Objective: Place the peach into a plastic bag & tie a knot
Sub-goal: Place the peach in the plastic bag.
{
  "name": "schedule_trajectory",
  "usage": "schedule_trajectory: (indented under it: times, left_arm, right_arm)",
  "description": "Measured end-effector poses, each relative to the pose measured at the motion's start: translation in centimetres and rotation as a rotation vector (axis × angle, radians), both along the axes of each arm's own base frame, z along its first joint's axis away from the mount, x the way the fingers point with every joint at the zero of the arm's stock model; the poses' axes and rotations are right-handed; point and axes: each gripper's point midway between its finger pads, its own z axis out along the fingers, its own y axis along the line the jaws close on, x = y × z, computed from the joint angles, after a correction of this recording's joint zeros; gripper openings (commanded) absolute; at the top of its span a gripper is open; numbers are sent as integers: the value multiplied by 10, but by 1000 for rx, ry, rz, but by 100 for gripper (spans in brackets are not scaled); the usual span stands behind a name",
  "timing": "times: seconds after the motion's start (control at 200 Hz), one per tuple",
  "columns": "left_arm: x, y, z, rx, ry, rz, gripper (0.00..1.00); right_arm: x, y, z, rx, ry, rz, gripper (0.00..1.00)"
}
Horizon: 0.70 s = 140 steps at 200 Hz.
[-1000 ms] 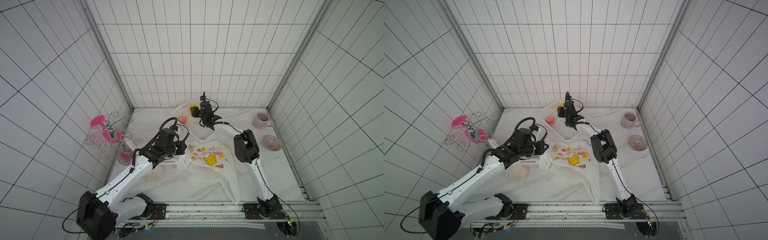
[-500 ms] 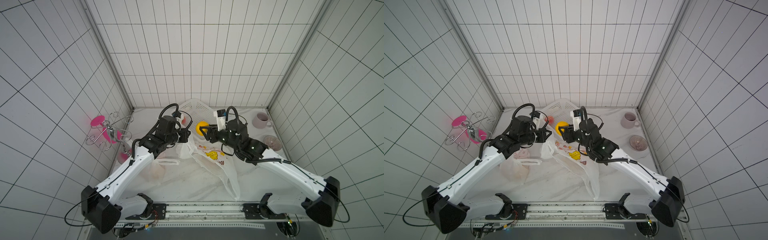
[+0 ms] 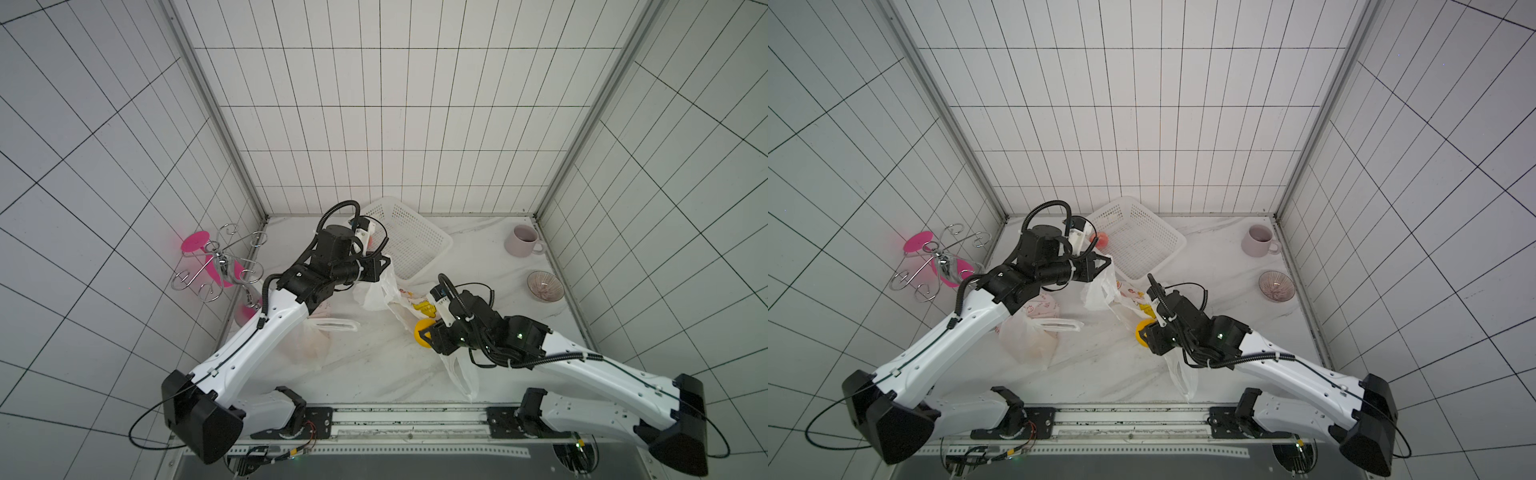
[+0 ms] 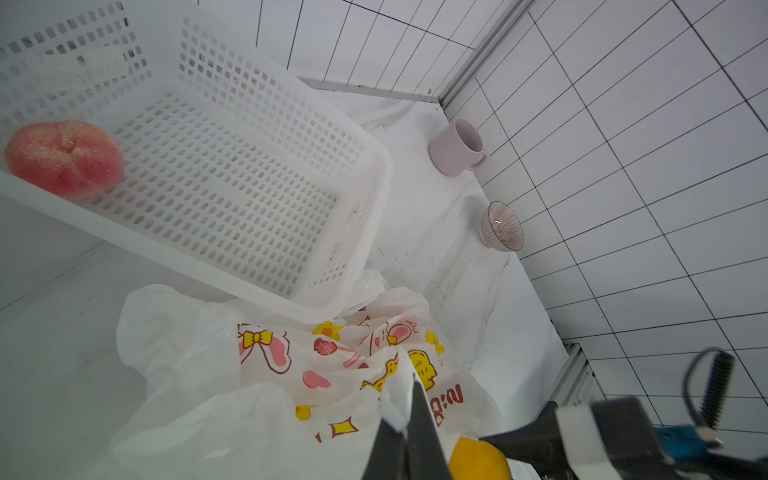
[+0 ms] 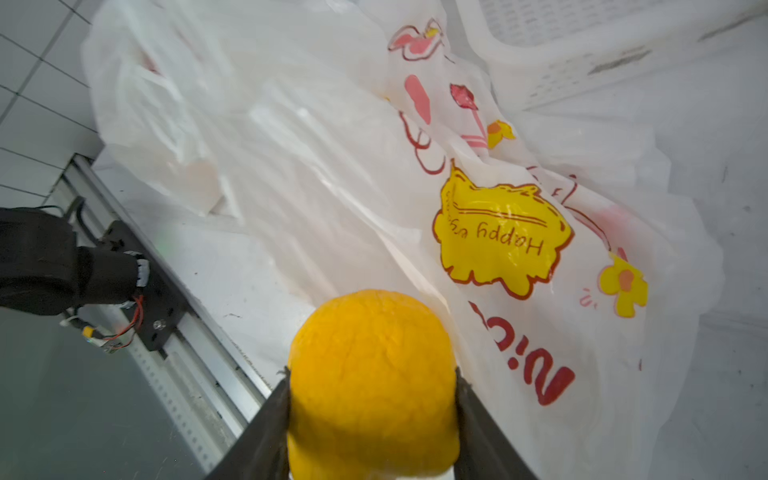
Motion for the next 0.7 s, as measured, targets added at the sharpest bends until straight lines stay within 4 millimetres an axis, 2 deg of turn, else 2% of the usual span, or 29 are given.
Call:
schedule_trajectory:
  times: [0.155, 0.285, 0.34, 0.42, 0.455, 0.575, 0.7]
  left_arm:
    - [-29, -12, 1, -54, 19, -115, 0]
    - [-47, -20, -9, -109, 70, -171, 0]
    - [-50, -22, -12, -128, 89, -177, 0]
    - [-49, -23, -11, -148, 97, -174, 0]
    - [-49, -24, -10, -156, 96, -173, 0]
    - [-47, -24, -6, -166, 86, -169, 0]
    - [-43, -19, -11, -146, 86, -143, 0]
  right_arm:
    - [25, -4, -7, -28, -42, -54, 29]
    - [37, 8, -32, -103, -55, -46, 37]
    - [39, 15, -44, -131, -58, -36, 48]
    - [42, 22, -57, -164, -69, -32, 73]
    - [43, 23, -60, -174, -77, -33, 81]
    - [44, 26, -57, -161, -90, -33, 96]
    - [43, 24, -38, -97, -86, -26, 95]
